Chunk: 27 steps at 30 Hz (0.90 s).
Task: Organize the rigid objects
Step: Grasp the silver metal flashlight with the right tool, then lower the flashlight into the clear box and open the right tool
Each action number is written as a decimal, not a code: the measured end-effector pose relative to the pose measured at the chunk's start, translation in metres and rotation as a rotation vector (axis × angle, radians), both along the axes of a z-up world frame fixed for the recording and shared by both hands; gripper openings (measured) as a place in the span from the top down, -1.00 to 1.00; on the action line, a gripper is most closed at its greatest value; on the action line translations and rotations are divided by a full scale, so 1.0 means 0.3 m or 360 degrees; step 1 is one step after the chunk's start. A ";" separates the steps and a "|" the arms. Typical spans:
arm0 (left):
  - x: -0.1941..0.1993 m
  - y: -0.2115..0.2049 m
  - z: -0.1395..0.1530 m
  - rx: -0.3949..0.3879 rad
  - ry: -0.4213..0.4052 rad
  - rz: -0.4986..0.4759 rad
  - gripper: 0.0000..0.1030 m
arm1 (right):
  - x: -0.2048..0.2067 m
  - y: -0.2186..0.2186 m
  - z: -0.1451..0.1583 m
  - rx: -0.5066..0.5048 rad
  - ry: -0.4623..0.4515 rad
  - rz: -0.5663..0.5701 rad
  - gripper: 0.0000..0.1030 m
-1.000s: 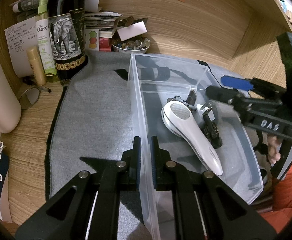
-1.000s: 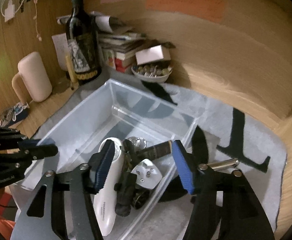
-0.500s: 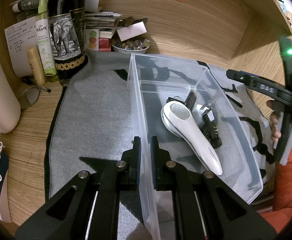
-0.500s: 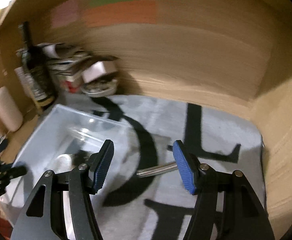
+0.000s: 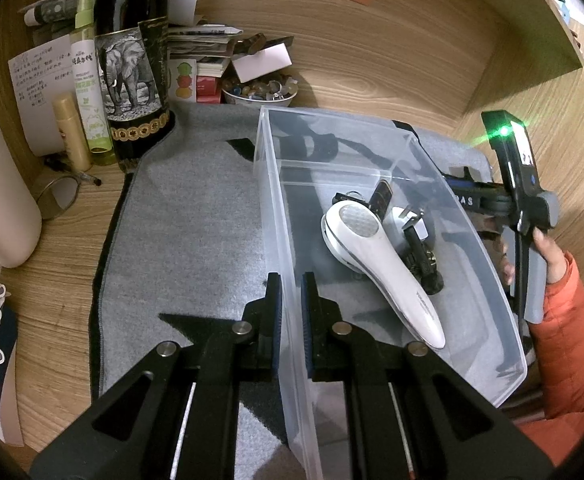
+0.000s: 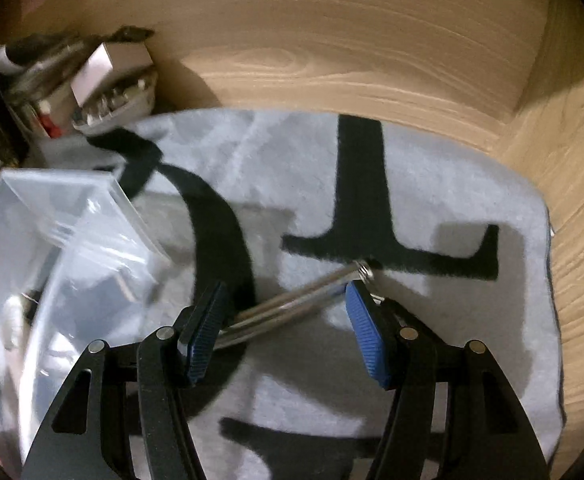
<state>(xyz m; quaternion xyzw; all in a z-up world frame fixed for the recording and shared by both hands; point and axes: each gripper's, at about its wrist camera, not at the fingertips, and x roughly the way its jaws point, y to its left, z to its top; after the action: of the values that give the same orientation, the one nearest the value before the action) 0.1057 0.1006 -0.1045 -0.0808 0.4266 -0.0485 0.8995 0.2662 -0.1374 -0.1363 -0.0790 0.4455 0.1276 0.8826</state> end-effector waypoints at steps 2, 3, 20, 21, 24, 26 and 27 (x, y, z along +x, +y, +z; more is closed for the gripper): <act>-0.001 -0.001 0.000 0.0002 -0.0001 -0.0002 0.82 | -0.014 -0.011 -0.008 -0.0006 0.0009 0.0005 -0.13; -0.001 -0.001 0.000 0.0002 -0.0001 -0.0002 0.82 | -0.023 -0.019 -0.012 -0.0014 0.0010 0.0001 -0.13; 0.001 -0.003 0.000 -0.0001 -0.0003 0.0008 0.82 | -0.086 -0.097 0.009 0.0111 -0.0068 0.0031 0.72; 0.001 -0.003 0.000 -0.0001 -0.0002 0.0008 0.82 | -0.101 -0.097 0.024 0.0119 -0.0089 0.0037 0.72; -0.001 -0.003 0.001 0.0004 -0.0001 0.0004 0.82 | -0.153 -0.112 0.075 0.0157 -0.0153 0.0049 0.72; -0.001 -0.002 0.000 0.0005 0.0000 0.0003 0.82 | -0.181 -0.097 0.110 0.0171 -0.0206 0.0061 0.72; -0.001 -0.002 0.000 0.0003 -0.0001 0.0004 0.82 | -0.196 -0.093 0.131 0.0178 -0.0231 0.0070 0.72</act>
<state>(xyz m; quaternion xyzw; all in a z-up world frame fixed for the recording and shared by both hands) 0.1055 0.1001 -0.1043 -0.0803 0.4263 -0.0471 0.8998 0.2073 -0.1654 -0.0971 -0.0484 0.3707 0.1654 0.9126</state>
